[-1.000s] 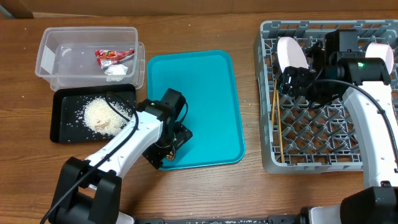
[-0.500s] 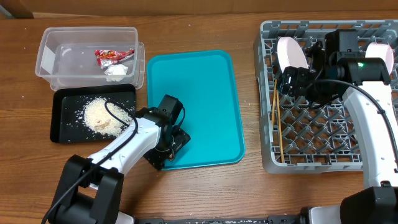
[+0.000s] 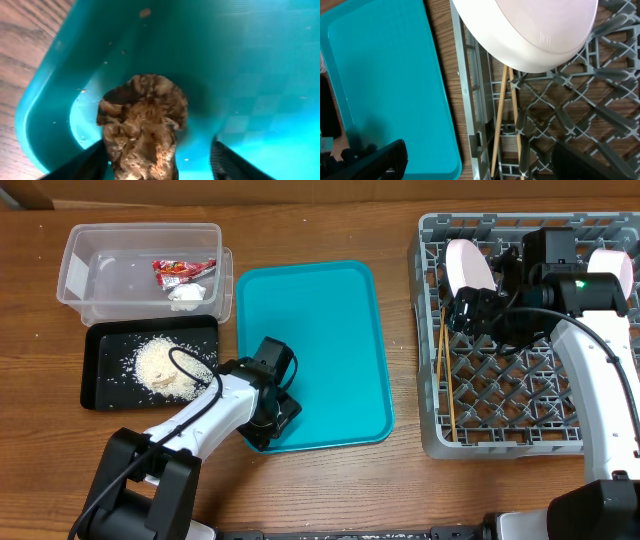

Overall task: Sort waste into correct bins and load items into the dishwasher
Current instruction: 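Lift the scrap and carry it left toward the black tray, then lower the scrap onto the black tray and open the left gripper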

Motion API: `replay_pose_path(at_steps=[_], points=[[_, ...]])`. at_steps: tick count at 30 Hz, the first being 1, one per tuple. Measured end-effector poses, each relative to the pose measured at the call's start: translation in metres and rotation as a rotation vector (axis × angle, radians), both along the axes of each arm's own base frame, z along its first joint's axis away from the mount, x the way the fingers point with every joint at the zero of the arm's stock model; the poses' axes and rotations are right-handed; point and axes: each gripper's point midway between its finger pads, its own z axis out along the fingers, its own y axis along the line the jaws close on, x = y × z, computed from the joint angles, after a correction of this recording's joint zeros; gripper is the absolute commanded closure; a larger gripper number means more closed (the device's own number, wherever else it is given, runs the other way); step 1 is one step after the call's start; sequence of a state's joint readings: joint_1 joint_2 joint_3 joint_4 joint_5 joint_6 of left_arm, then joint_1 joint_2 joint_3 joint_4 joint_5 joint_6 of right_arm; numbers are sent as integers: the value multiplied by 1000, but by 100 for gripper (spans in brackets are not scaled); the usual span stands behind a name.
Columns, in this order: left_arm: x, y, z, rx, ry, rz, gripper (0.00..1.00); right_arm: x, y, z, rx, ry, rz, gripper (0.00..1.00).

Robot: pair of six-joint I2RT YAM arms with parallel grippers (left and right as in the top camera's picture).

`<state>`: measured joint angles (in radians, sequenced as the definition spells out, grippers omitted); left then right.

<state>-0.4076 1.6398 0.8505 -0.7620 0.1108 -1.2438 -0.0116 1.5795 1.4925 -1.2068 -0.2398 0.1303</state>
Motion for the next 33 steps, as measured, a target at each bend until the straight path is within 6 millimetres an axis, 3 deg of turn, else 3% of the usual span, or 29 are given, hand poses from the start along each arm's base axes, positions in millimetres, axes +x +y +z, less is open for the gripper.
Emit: replay_pose_path(at_steps=[4, 11, 16, 20, 28, 33], points=[[1, 0, 0, 3, -2, 7, 65, 0, 0, 0, 0, 0, 0, 7], [1, 1, 0, 2, -1, 13, 80, 0, 0, 0, 0, 0, 0, 7], [0, 2, 1, 5, 0, -10, 83, 0, 0, 0, 0, 0, 0, 6], [-2, 17, 7, 70, 24, -31, 83, 0, 0, 0, 0, 0, 0, 6], [40, 33, 49, 161, -80, -95, 84, 0, 0, 0, 0, -2, 0, 6], [59, 66, 67, 188, -130, -34, 83, 1, 0, 0, 0, -3, 0, 6]])
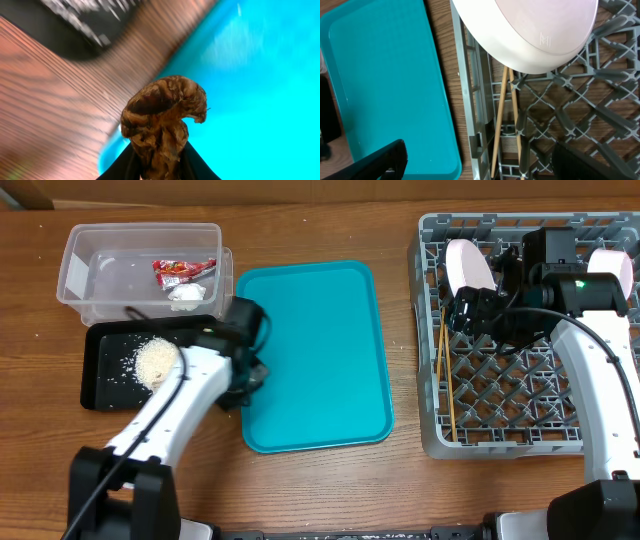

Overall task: Sort waste into correct bins and load items into the dishwasher
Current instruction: 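Lower the scrap onto the black tray and open the left gripper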

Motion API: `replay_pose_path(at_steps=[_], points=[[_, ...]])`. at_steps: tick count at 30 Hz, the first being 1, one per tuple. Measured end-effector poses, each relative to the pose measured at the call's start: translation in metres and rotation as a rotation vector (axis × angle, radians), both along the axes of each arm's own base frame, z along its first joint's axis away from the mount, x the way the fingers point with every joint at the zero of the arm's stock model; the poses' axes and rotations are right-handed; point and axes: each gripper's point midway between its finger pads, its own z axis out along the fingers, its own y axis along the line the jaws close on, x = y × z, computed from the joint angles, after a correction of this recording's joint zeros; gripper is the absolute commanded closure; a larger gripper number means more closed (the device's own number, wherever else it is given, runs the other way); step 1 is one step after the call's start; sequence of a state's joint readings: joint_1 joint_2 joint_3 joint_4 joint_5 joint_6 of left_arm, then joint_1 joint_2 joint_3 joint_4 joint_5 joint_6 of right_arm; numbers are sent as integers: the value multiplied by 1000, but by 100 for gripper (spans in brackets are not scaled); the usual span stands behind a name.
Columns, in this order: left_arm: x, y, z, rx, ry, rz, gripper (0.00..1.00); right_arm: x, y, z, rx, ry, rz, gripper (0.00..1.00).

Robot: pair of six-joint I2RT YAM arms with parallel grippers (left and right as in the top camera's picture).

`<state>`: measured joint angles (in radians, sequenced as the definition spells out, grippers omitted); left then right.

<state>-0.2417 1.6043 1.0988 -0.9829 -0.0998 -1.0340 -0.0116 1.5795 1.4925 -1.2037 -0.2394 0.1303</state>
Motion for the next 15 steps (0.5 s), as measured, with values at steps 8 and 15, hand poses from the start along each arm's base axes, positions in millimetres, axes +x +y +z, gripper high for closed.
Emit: replay_pose_path(at_steps=[8, 15], points=[[7, 87, 4, 24, -13, 175, 83, 2, 0, 1, -1, -7, 0, 6], [6, 161, 7, 71, -63, 313, 88, 2, 0, 1, -1, -8, 0, 6]])
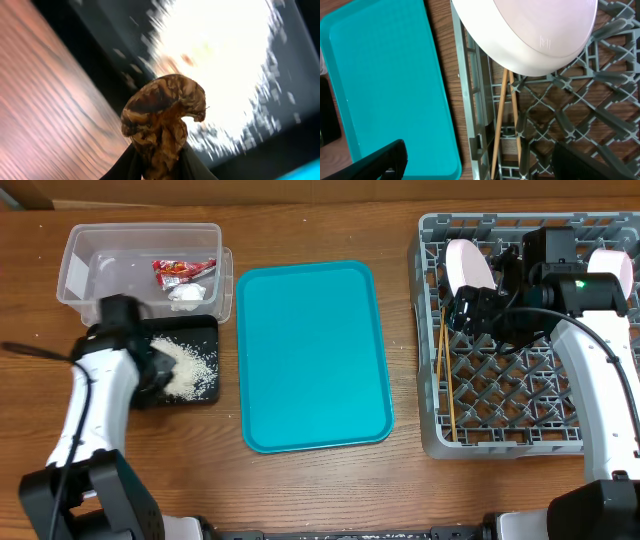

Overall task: Sort waste into correct bins and load items into the dishwasher
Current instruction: 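Lower the scrap onto the black tray and open the left gripper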

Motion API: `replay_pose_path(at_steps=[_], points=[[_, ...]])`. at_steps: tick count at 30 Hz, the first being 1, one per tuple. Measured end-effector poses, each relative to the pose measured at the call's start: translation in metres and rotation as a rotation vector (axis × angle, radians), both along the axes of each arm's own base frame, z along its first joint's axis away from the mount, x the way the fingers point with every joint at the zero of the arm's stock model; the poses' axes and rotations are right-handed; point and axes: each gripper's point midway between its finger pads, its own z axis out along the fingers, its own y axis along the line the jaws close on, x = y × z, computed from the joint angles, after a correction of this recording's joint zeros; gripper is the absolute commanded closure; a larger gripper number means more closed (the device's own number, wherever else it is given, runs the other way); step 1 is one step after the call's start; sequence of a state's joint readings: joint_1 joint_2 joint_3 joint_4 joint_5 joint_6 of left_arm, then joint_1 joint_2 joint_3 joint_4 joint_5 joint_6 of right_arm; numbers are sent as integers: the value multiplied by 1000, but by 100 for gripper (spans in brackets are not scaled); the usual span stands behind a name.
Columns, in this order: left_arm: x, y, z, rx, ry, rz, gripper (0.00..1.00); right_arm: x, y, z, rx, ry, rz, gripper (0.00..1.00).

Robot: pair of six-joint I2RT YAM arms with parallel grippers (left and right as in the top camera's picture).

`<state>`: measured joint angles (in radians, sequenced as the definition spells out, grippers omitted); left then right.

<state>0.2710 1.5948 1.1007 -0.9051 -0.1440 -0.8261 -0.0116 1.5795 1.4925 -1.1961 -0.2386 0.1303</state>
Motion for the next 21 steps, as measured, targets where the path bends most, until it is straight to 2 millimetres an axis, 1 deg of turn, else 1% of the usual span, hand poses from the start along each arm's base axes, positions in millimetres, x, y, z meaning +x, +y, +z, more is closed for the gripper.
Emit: replay_pose_path(at_steps=[4, 5, 9, 13, 16, 21], points=[[-4, 33, 1, 43, -17, 68, 88, 0, 0, 0, 0, 0, 0, 6], [-4, 40, -1, 51, -18, 78, 85, 0, 0, 0, 0, 0, 0, 6], [-2, 59, -16, 65, -2, 98, 85, 0, 0, 0, 0, 0, 0, 6], [-1, 68, -32, 67, 22, 93, 85, 0, 0, 0, 0, 0, 0, 6], [0, 70, -41, 64, 40, 75, 84, 0, 0, 0, 0, 0, 0, 6], [0, 69, -49, 58, 62, 51, 74, 0, 0, 0, -1, 0, 0, 6]])
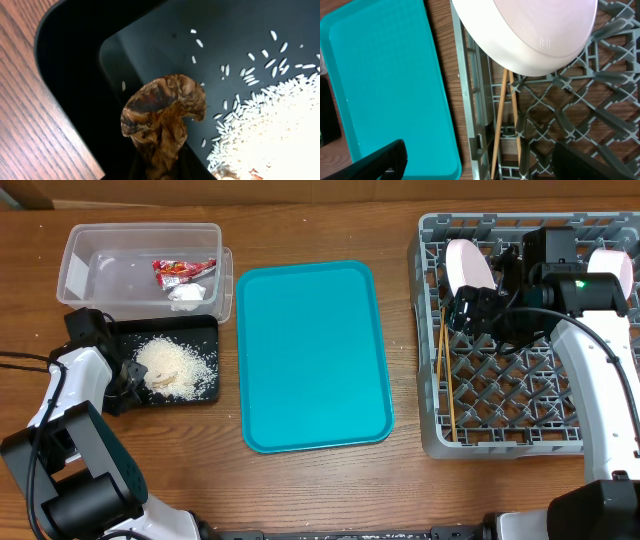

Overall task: Sort waste into correct bins and load items into the dishwasher
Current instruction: 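Lower the scrap onto the black tray and open the left gripper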

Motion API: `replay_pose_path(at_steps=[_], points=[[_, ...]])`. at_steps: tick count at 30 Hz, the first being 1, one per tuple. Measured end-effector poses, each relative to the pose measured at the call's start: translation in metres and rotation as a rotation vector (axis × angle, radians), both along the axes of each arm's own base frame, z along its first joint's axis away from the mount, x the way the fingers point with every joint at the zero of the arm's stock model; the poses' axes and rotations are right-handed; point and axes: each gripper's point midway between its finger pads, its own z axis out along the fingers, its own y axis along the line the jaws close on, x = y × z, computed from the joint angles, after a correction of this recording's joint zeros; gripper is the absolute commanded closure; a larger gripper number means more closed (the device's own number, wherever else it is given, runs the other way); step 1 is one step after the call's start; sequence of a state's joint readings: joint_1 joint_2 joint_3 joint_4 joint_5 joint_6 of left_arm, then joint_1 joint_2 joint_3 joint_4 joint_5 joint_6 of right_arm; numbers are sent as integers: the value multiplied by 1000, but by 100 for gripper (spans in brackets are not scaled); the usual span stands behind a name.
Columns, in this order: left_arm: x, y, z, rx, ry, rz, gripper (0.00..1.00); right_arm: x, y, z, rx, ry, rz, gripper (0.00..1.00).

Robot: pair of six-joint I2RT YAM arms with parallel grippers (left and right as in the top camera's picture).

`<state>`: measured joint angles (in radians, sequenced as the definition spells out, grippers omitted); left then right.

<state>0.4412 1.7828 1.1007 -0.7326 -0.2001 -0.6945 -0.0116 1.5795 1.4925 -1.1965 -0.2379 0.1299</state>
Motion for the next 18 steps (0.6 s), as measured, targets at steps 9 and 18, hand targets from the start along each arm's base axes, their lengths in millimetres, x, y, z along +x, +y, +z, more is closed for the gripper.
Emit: replay_pose_path(at_steps=[9, 18], points=[[4, 2, 1, 9, -2, -44, 45, 0, 0, 0, 0, 0, 0, 6], [22, 7, 47, 2, -13, -71, 29, 6, 0, 2, -1, -27, 0, 0]])
